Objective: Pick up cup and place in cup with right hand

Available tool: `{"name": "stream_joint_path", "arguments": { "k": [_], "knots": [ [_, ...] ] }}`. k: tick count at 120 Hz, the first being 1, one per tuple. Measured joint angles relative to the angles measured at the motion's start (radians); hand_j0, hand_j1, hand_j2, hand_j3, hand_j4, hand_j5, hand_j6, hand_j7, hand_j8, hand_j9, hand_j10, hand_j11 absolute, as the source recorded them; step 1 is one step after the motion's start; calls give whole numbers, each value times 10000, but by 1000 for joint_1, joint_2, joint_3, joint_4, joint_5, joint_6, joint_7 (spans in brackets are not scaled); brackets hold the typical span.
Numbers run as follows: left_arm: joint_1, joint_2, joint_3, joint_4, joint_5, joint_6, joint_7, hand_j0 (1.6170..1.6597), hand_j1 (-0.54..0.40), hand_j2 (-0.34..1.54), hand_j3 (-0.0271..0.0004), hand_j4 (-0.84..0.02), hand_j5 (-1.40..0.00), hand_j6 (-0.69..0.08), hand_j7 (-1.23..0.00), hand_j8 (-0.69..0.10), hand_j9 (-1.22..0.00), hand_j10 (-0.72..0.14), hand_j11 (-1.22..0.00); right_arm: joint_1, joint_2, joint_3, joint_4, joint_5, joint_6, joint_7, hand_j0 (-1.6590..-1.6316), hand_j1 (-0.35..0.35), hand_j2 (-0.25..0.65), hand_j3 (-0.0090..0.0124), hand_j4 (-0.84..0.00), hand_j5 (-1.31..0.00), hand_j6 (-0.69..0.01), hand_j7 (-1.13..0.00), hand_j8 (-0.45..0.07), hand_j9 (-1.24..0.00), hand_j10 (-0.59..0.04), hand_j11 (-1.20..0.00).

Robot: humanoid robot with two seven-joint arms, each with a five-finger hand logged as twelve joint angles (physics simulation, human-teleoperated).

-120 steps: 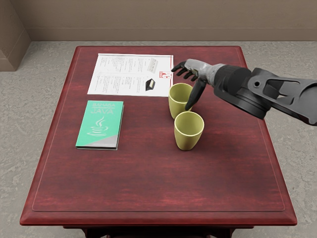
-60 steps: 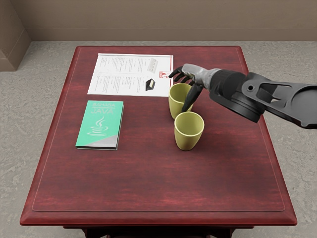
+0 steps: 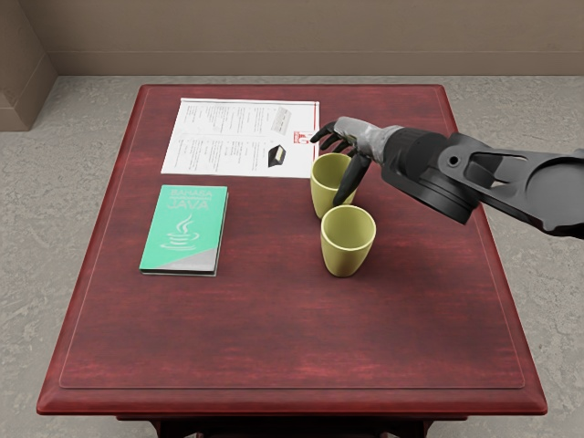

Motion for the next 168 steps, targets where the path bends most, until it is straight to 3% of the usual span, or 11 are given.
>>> {"name": "stream_joint_path", "arguments": {
  "k": [46, 58, 64, 65, 67, 72, 73, 104, 105, 107, 168],
  "knots": [
    [0, 0, 0, 0, 0, 0, 0, 16581, 3489, 1, -1, 0, -2, 0, -2, 0, -2, 0, -2, -13, 2, 0, -4, -4, 0, 0, -16580, 142, -444, 2, -3183, -3840, -2947, -3940, -2460, -3943, -3125, -3938],
    [0, 0, 0, 0, 0, 0, 0, 16581, 3489, 1, -1, 0, -2, 0, -2, 0, -2, 0, -2, -14, 2, 1, -4, -5, 0, 0, -16577, 262, -481, -8, -3361, -3968, -3113, -4107, -2586, -4066, -3306, -4071],
    [0, 0, 0, 0, 0, 0, 0, 16581, 3488, 2, -2, 0, -3, 0, -3, 0, -3, 0, -3, -19, 2, 2, -5, -10, 0, 0, -16569, 265, -431, -37, -3552, -3926, -3080, -4172, -2528, -4043, -3404, -4053],
    [0, 0, 0, 0, 0, 0, 0, 16581, 3488, 2, -2, 0, -3, 0, -3, 0, -3, 0, -3, -19, 2, 2, -5, -10, 0, 0, -16569, 268, -427, -13, -3582, -3918, -2986, -4182, -2538, -4045, -3372, -4063],
    [0, 0, 0, 0, 0, 0, 0, 16581, 3488, 2, -2, 0, -3, 0, -3, 0, -3, 0, -3, -21, 2, 2, -5, -11, 0, 0, -16569, 279, -422, -7, -3629, -3919, -2894, -4205, -2526, -4047, -3312, -4083],
    [0, 0, 0, 0, 0, 0, 0, 16581, 3487, 3, -2, 0, -4, 0, -3, 0, -4, 0, -4, -23, 3, 2, -4, -12, 0, 0, -16565, 331, -411, -27, -3751, -3955, -2870, -4288, -2418, -4096, -3368, -4129],
    [0, 0, 0, 0, 0, 0, 0, 16581, 3487, 3, -2, 0, -4, 0, -4, 0, -4, 0, -4, -23, 3, 2, -4, -13, 0, 0, -16566, 344, -414, -9, -3772, -3964, -2826, -4304, -2436, -4108, -3312, -4148],
    [0, 0, 0, 0, 0, 0, 0, 16581, 3486, 4, -3, 1, -5, 0, -5, 0, -5, 0, -6, -27, 3, 3, -4, -14, -1, 0, -16550, 587, -359, -31, -4337, -4109, -2718, -4688, -2460, -4248, -3368, -4345],
    [0, 0, 0, 0, 0, 0, 0, 16581, 3487, 4, -3, 1, -5, 0, -5, 0, -5, 0, -5, -27, 3, 3, -4, -14, -1, 0, -16550, 600, -364, -9, -4346, -4122, -2716, -4701, -2457, -4264, -3337, -4370],
    [0, 0, 0, 0, 0, 0, 0, 16581, 3487, 4, -3, 1, -5, 0, -5, 0, -5, 0, -5, -27, 3, 3, -4, -14, -1, 0, -16552, 624, -372, -4, -4365, -4146, -2687, -4724, -2438, -4293, -3303, -4415],
    [0, 0, 0, 0, 0, 0, 0, 16581, 3490, -1, 0, 0, 0, 0, 0, 0, 0, 0, 0, -3, -3, 16, -3, 10, 12, 0, -16578, 844, 283, -1, -3948, -4945, -3715, -5017, -3223, -4942, -3852, -4965]
  ]
}}
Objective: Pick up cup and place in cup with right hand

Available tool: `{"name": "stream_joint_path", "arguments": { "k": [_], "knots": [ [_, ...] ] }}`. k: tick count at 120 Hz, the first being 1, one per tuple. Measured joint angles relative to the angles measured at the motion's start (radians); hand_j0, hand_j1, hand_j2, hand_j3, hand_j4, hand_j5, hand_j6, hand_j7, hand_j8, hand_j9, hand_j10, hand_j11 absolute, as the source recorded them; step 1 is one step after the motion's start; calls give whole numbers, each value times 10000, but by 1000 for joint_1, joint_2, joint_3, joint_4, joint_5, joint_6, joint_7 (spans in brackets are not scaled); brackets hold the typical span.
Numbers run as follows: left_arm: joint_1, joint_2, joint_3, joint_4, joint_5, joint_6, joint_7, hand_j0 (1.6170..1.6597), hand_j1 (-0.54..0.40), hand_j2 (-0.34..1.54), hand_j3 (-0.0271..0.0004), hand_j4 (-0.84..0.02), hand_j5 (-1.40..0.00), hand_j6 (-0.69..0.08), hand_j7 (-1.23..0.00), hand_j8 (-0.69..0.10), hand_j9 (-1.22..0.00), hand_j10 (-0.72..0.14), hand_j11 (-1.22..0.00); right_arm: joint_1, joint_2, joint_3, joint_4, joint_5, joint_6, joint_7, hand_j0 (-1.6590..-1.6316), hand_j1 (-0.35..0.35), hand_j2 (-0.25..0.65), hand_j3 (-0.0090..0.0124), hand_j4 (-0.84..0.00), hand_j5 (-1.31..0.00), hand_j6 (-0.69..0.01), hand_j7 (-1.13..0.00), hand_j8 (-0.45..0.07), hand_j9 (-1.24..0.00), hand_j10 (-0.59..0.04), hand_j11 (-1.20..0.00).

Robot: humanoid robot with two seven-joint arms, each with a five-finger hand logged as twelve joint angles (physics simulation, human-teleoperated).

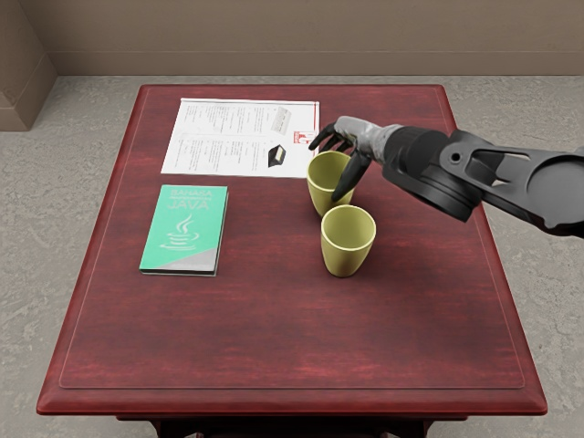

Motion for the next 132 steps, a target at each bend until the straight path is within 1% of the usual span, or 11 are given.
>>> {"name": "stream_joint_path", "arguments": {
  "k": [21, 34, 45, 57, 65, 68, 88, 104, 115, 121, 132],
  "knots": [
    [0, 0, 0, 0, 0, 0, 0, 16581, 3490, -1, 0, -1, 0, -1, 0, 0, 0, 0, 0, 1, -5, 8, 0, 3, 2, 0, -16578, 915, 763, 2, -4095, -5292, -3750, -5304, -3240, -5264, -3966, -5270],
    [0, 0, 0, 0, 0, 0, 0, 16581, 3490, -1, 0, -1, 0, -1, 0, 0, 0, 0, 0, 1, -14, 40, 0, 7, 36, 0, -16580, 937, 920, 1, -4135, -5384, -3783, -5382, -3238, -5370, -4013, -5378],
    [0, 0, 0, 0, 0, 0, 0, 16581, 3490, -1, 0, -1, 0, -1, 0, 0, 0, 0, 0, 1, -34, 77, 0, 16, 78, 0, -16578, 958, 920, -3, -4160, -5426, -3746, -5420, -3212, -5404, -4020, -5403],
    [0, 0, 0, 0, 0, 0, 0, 16581, 3490, -1, 0, -1, 0, -1, 0, 0, 0, 0, 0, 10, -49, 107, 0, 34, 119, 0, -16580, 967, 993, 7, -4172, -5459, -3738, -5447, -3217, -5432, -3994, -5451],
    [0, 0, 0, 0, 0, 0, 0, 16581, 3490, -1, 0, -1, 0, -1, 0, 0, 0, 0, 0, 26, -72, 123, 0, 66, 158, 0, -16580, 998, 1009, -6, -4184, -5468, -3724, -5459, -3204, -5433, -4044, -5448],
    [0, 0, 0, 0, 0, 0, 0, 16581, 3490, -1, 0, -1, 0, -1, 0, 0, 0, 0, 0, 33, -80, 126, 0, 77, 170, 0, -16580, 1001, 1025, 1, -4183, -5474, -3718, -5462, -3207, -5438, -4062, -5451],
    [0, 0, 0, 0, 0, 0, 0, 16581, 3490, -1, 0, -1, 0, -1, 0, 0, 0, 0, 0, 66, -124, 164, 1, 128, 257, 0, -16581, 1047, 1075, 7, -4179, -5500, -3679, -5477, -3183, -5492, -4003, -5516],
    [0, 0, 0, 0, 0, 0, 0, 16581, 3490, -1, 0, -1, 0, -1, 0, -1, 0, 0, 0, 72, -155, 204, 3, 168, 341, 0, -16581, 1112, 1150, -2, -4202, -5485, -3629, -5483, -3110, -5500, -3957, -5524],
    [0, 0, 0, 0, 0, 0, 0, 16581, 3490, -1, 0, -1, 0, -1, 0, -1, 0, 0, 0, 74, -181, 226, 5, 194, 404, 0, -16581, 1086, 1056, 5, -4199, -5496, -3618, -5485, -3114, -5505, -4022, -5528],
    [0, 0, 0, 0, 0, 0, 0, 16581, 3490, -1, 0, -1, 0, -1, 0, -1, 0, 0, 0, 74, -194, 239, 6, 202, 432, 0, -16580, 1057, 991, 0, -4187, -5512, -3626, -5486, -3137, -5524, -4013, -5544],
    [0, 0, 0, 0, 0, 0, 0, 16581, 3490, -1, 0, -1, 0, -1, 0, -1, 0, 0, 0, 74, -208, 252, 7, 209, 468, 0, -16579, 1027, 958, 2, -4210, -5528, -3634, -5506, -3146, -5550, -4027, -5571]
  ]
}}
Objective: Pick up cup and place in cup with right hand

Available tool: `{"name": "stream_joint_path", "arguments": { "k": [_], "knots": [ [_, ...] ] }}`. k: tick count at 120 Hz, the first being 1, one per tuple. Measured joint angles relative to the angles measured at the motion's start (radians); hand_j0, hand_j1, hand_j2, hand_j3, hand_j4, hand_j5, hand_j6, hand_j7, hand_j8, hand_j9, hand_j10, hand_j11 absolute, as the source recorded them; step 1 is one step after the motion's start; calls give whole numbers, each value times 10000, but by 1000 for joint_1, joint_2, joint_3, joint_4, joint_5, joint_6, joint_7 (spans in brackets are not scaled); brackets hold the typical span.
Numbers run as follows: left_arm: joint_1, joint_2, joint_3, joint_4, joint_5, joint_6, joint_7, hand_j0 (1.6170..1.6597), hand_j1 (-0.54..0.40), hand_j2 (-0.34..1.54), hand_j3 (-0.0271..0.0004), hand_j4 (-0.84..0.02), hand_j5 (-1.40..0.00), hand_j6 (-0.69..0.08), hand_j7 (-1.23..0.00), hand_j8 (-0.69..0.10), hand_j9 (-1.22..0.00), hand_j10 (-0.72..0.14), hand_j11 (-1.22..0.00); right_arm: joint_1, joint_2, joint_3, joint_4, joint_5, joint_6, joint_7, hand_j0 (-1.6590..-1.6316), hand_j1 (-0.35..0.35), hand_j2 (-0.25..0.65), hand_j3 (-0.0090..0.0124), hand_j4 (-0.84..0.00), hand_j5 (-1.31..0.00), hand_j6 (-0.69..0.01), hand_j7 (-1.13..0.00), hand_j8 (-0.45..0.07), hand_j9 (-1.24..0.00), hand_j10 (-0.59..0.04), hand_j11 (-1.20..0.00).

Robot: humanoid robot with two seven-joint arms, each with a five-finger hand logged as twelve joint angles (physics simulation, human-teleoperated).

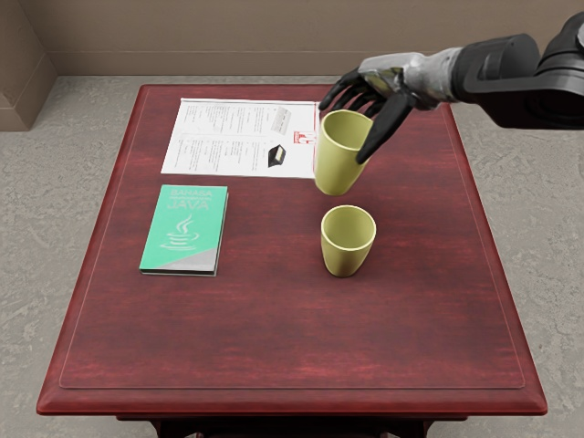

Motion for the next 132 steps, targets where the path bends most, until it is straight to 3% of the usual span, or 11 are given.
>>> {"name": "stream_joint_path", "arguments": {
  "k": [6, 47, 94, 99, 105, 117, 118, 120, 122, 126, 132],
  "knots": [
    [0, 0, 0, 0, 0, 0, 0, 16581, 3490, -1, 0, -1, 0, -1, 0, -1, 0, 0, 0, 0, -7, 4, 0, 20, 30, 0, -16581, 1038, 1006, 9, -4239, -5516, -3610, -5516, -3108, -5555, -3961, -5590],
    [0, 0, 0, 0, 0, 0, 0, 16581, 3490, -1, 0, -1, 0, -1, 0, -1, 0, 0, 0, 1, -62, 22, 15, 102, 181, 0, -16579, 1026, 989, 0, -4233, -5579, -3605, -5549, -3089, -5595, -4030, -5617],
    [0, 0, 0, 0, 0, 0, 0, 16581, 3490, -1, 0, -1, 0, -1, 0, -1, 0, 0, 0, -12, -86, 7, 16, 117, 209, 0, -16581, 1036, 1005, 3, -4248, -5579, -3592, -5557, -3103, -5576, -4008, -5619],
    [0, 0, 0, 0, 0, 0, 0, 16581, 3490, -1, 0, -1, 0, -1, 0, -1, 0, 0, 0, -13, -85, 5, 16, 116, 208, 0, -16579, 1009, 1067, -5, -4298, -5524, -3671, -5555, -3191, -5552, -4061, -5598],
    [0, 0, 0, 0, 0, 0, 0, 16581, 3490, 0, -1, 0, -1, -1, -1, -1, -1, 0, -1, -13, -83, 4, 16, 116, 206, 0, -16578, 963, 1097, 0, -4410, -5406, -3774, -5552, -3250, -5540, -4132, -5588],
    [0, 0, 0, 0, 0, 0, 0, 16581, 3489, 1, -1, 0, -2, 0, -2, 0, -2, 0, -2, -14, -82, 3, 16, 117, 214, 0, -16568, 798, 1279, -21, -4591, -5220, -4032, -5548, -3490, -5401, -4299, -5487],
    [0, 0, 0, 0, 0, 0, 0, 16581, 3489, 1, -1, 0, -2, 0, -2, 0, -2, 0, -2, -14, -81, 3, 16, 117, 214, 0, -16568, 780, 1279, -12, -4598, -5212, -4015, -5547, -3508, -5395, -4307, -5483],
    [0, 0, 0, 0, 0, 0, 0, 16581, 3489, 1, -1, 0, -2, 0, -2, 0, -2, 0, -2, -14, -81, 3, 16, 117, 216, 0, -16566, 783, 1298, -26, -4650, -5148, -4141, -5546, -3736, -5356, -4331, -5444],
    [0, 0, 0, 0, 0, 0, 0, 16581, 3489, 1, -1, 0, -2, 0, -2, 0, -2, 0, -2, -14, -81, 3, 16, 117, 218, 0, -16565, 744, 1454, -13, -4677, -5119, -4197, -5544, -3789, -5335, -4404, -5422],
    [0, 0, 0, 0, 0, 0, 0, 16581, 3488, 2, -1, 0, -3, 0, -2, 0, -3, 0, -3, -14, -82, 3, 16, 121, 227, 0, -16567, 749, 1776, -12, -4761, -5030, -4356, -5541, -4001, -5298, -4588, -5381],
    [1, 0, 0, 0, 0, 0, 0, 16581, 3489, 1, -1, 0, -2, 0, -2, 0, -2, 0, -2, -14, -84, 2, 16, 128, 241, 0, -16569, 783, 1681, 1, -4653, -5133, -4265, -5537, -3694, -5337, -4499, -5401]
  ]
}}
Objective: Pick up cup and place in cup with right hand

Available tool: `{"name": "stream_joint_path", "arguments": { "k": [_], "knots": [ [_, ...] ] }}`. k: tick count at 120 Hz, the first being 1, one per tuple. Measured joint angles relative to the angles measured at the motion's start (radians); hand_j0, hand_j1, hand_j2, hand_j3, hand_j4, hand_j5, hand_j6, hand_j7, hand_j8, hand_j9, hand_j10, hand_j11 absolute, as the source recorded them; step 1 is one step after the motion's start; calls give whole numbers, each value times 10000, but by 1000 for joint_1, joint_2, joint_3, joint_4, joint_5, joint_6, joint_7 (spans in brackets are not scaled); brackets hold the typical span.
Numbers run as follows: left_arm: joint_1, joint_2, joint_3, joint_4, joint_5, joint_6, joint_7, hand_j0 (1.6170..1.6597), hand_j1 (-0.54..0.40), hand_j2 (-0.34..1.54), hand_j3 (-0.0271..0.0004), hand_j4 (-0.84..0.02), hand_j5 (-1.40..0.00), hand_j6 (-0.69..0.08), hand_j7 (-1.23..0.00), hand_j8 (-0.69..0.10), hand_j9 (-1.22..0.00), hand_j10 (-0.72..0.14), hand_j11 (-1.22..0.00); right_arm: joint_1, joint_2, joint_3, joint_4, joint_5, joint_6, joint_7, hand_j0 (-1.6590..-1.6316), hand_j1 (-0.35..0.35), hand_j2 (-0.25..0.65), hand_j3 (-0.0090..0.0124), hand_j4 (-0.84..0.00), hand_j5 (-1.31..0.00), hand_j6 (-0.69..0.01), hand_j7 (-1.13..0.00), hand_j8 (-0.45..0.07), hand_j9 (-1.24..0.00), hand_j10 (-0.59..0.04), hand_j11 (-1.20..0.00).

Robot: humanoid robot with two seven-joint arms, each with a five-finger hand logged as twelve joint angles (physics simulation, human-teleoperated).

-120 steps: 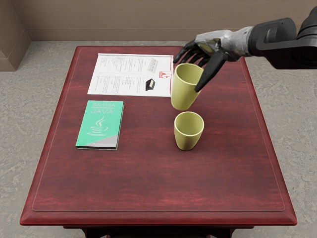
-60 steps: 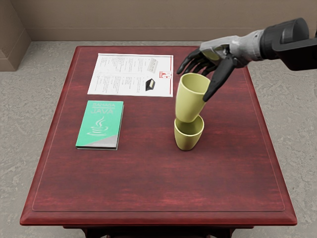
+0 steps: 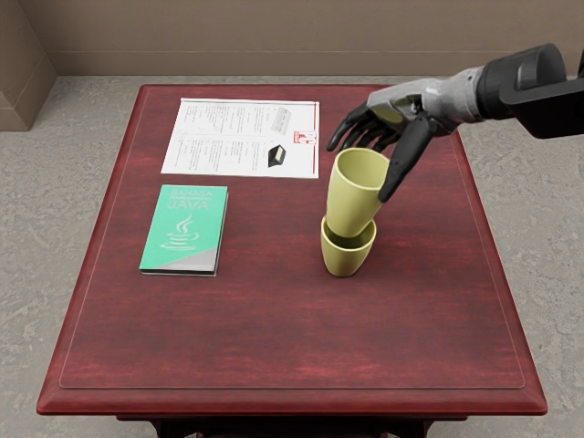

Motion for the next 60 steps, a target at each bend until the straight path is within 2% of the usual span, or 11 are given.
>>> {"name": "stream_joint_path", "arguments": {
  "k": [10, 22, 60],
  "knots": [
    [-1, 0, 0, 0, 0, 0, 0, 16581, 3489, 0, -1, 0, -1, -1, -1, 0, -1, 0, -1, 0, -1, -1, 0, 7, 17, 0, -16572, 820, 1372, 5, -4492, -5287, -4004, -5533, -3466, -5411, -4254, -5466],
    [-1, 0, 0, 0, 0, 0, 0, 16581, 3490, 0, -1, 0, -1, -1, -1, -1, -1, 0, -1, 1, -2, -1, 0, 11, 28, 0, -16573, 854, 1054, -1, -4362, -5414, -3829, -5529, -3217, -5461, -4014, -5507],
    [-1, 0, 0, 0, 0, 0, 0, 16581, 3490, -1, 0, -1, 0, -1, 0, -1, 0, 0, 0, -21, 1, -12, -5, 11, 32, 0, -16573, 919, 690, 0, -4235, -5528, -3570, -5518, -2988, -5496, -3772, -5538]
  ]
}}
